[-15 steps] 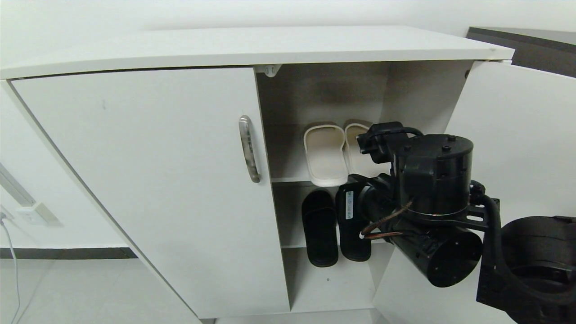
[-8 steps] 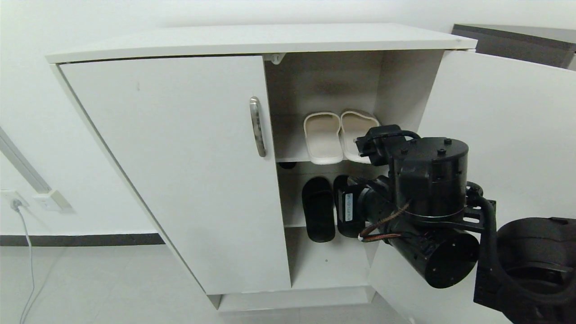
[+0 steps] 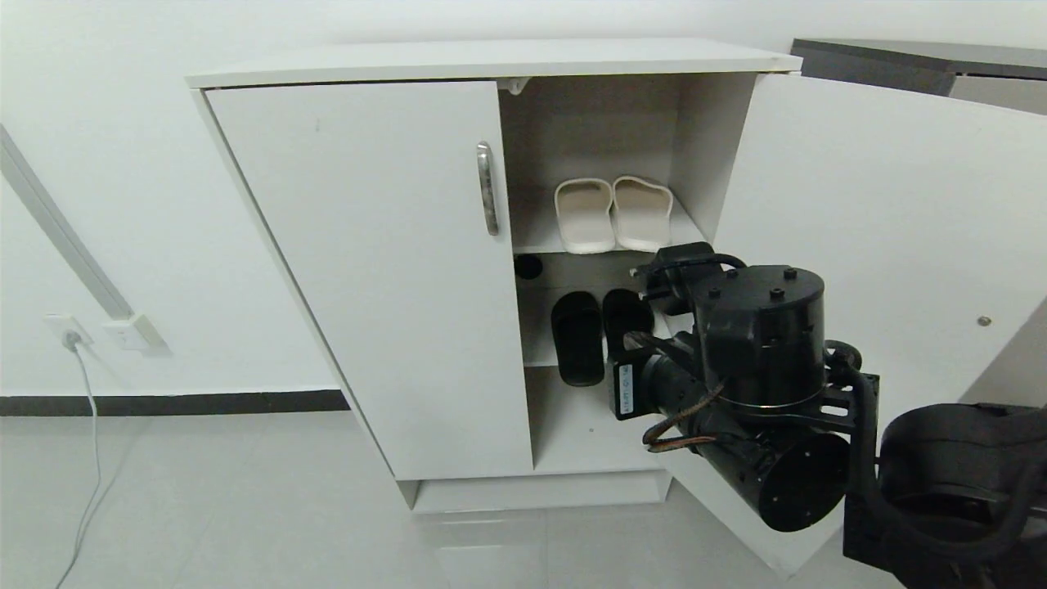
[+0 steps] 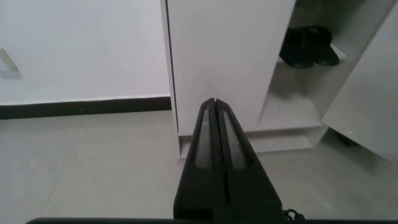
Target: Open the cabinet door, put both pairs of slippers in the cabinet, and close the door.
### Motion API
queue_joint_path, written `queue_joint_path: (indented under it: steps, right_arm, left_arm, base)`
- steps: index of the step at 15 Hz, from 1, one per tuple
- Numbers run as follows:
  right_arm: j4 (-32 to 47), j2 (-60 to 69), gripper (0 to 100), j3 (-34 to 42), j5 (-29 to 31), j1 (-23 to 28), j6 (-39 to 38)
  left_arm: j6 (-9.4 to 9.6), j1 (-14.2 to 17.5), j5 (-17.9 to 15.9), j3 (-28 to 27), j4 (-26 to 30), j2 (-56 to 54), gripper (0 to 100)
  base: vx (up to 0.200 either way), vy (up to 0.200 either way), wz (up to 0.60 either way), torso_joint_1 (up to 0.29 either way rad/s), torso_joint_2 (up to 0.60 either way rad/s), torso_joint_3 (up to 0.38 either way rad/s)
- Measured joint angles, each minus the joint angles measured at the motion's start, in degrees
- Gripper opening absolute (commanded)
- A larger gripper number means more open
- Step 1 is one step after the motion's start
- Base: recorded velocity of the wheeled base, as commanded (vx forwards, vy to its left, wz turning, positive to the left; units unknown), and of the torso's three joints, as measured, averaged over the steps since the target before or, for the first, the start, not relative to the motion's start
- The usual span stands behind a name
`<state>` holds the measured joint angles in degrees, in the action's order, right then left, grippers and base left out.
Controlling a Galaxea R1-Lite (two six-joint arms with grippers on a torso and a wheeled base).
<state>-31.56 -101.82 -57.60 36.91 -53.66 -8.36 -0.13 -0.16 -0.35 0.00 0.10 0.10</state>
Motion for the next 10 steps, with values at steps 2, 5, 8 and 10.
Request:
queue_joint_path:
  steps: [2,5,8,10]
  right_arm:
    - [-0.87,-0.67,0,0.20,-0.27,-0.05,-0.06]
    - [-3.12,-1.79,0,0.90,-1.37,0.02,0.16]
    - [-3.44,-2.97,0,1.27,-2.54,0.61,-0.15]
    - [-5.08,-4.13,0,1.76,-3.12,1.33,-0.55]
  left_arm:
    - [-0.02,-0.02,0.02,0.00,0.00,0.00,0]
    - [-0.02,-0.02,0.00,0.00,-0.02,0.00,0]
    - [-0.02,-0.02,0.00,0.00,-0.02,0.00,0]
    - [-0.02,-0.02,0.00,0.00,0.00,0.00,0]
  base:
    - [-0.200,0.000,0.00,-0.002,0.00,0.000]
    - [-0.133,0.000,0.00,0.002,0.00,0.000]
    - [0.000,0.000,0.00,0.000,0.00,0.000]
    - [0.000,0.000,0.00,0.000,0.00,0.000]
